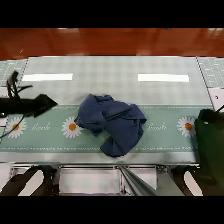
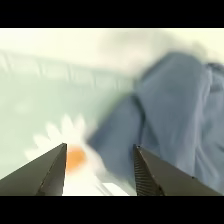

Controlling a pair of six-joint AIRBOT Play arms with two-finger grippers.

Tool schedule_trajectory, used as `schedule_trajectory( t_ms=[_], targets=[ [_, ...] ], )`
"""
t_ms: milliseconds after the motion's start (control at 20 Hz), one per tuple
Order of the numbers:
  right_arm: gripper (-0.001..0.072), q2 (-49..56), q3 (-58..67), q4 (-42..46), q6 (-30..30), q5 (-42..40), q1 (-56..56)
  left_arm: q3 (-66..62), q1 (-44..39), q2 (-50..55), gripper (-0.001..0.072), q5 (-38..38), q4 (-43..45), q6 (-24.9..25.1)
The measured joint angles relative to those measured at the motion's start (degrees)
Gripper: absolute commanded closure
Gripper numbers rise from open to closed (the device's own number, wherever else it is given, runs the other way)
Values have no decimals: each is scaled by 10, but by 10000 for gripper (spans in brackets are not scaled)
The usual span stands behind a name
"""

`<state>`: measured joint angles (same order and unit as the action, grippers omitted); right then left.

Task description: Fold the shirts.

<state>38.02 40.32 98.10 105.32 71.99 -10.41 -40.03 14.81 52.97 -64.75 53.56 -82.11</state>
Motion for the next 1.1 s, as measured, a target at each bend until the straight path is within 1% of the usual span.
schedule_trajectory(
  t_ms=[100, 200, 300, 400, 500, 550, 600, 650, 800, 950, 1100],
  targets=[
    [301, -6, -66, -152, -74, -28, -62, 78, 24, 11, 202, -21, -103, 66],
    [301, -9, -117, -282, -139, -49, -89, 134, 15, 29, 203, -32, -195, 134],
    [301, -11, -145, -343, -177, -61, -94, 160, -18, 50, 202, -25, -268, 188],
    [301, -11, -160, -368, -194, -62, -87, 163, -63, 73, 203, 4, -313, 222],
    [301, -12, -169, -377, -199, -57, -73, 148, -108, 97, 204, 25, -337, 248],
    [301, -12, -174, -382, -200, -53, -61, 137, -126, 108, 228, 37, -345, 258],
    [301, -12, -182, -383, -199, -50, -46, 123, -142, 121, 423, 43, -349, 265],
    [301, -12, -193, -386, -192, -52, -25, 109, -153, 133, 680, 51, -356, 271],
    [301, -12, -228, -423, -172, -82, 49, 73, -171, 162, 679, 57, -361, 282],
    [301, -5, -245, -469, -150, -139, 132, 53, -174, 174, 679, 54, -364, 286],
    [301, 42, -251, -526, -138, -196, 213, 45, -172, 178, 679, 52, -364, 288]
  ],
)
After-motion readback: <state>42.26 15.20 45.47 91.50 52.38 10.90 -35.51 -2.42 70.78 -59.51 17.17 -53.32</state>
